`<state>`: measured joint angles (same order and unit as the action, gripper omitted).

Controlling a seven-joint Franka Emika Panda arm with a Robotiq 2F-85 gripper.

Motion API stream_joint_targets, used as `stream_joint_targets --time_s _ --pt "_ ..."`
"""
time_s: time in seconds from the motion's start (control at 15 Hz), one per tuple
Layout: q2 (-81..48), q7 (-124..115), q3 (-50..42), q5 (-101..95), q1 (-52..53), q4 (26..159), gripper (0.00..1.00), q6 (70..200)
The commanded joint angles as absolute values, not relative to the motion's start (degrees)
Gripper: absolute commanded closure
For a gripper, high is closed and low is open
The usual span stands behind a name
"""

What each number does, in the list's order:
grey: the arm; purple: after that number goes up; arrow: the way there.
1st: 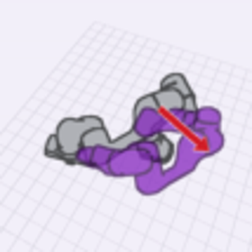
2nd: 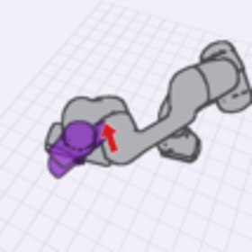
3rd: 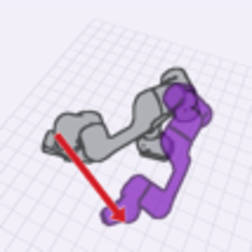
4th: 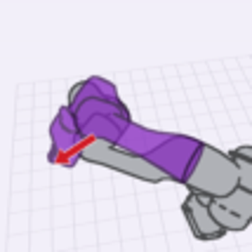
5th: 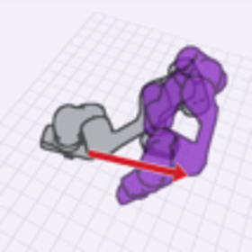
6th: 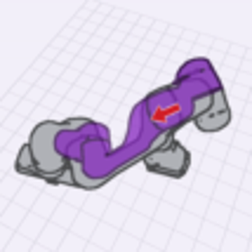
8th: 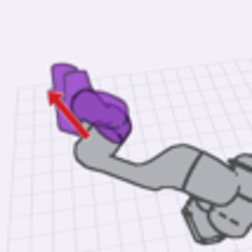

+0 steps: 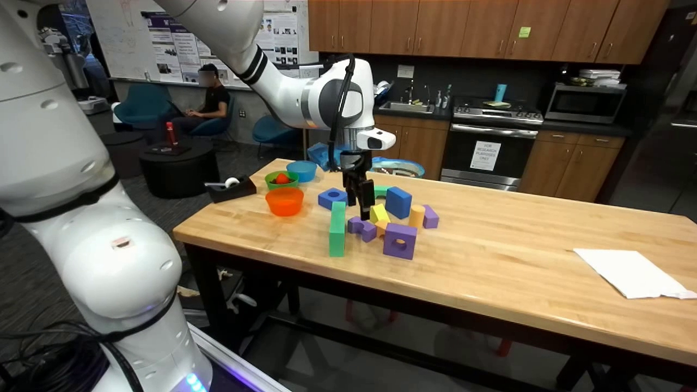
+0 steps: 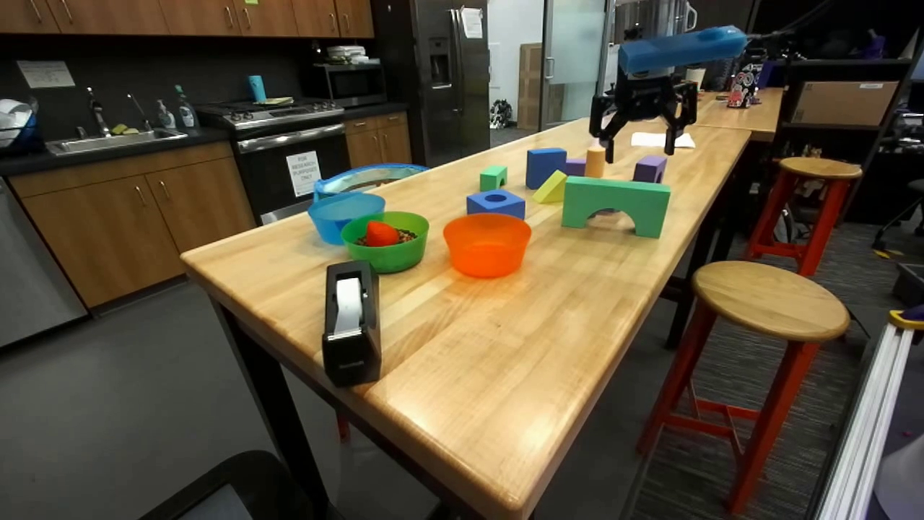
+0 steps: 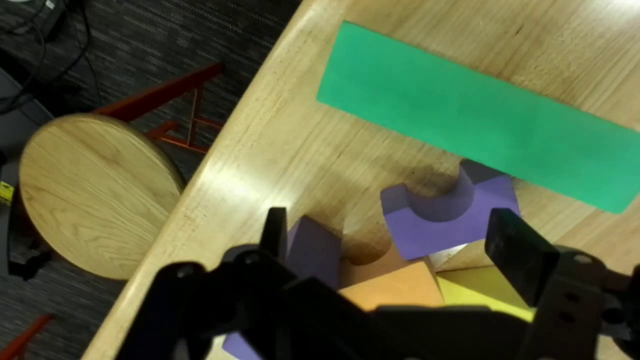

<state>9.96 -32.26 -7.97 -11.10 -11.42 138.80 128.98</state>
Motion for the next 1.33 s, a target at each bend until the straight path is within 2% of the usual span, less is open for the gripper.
stream_joint_targets --time_s 0.0,0.8,1.27 --pt "8.6 -38.6 -8.8 -9.0 -14.1 136.8 0.00 127.5" --pt "-2.1 -54.8 -14.3 8.5 -16.1 128.2 0.00 131.6" --pt "-3.1 -54.9 -16.6 11.2 -16.6 127.8 0.00 131.7"
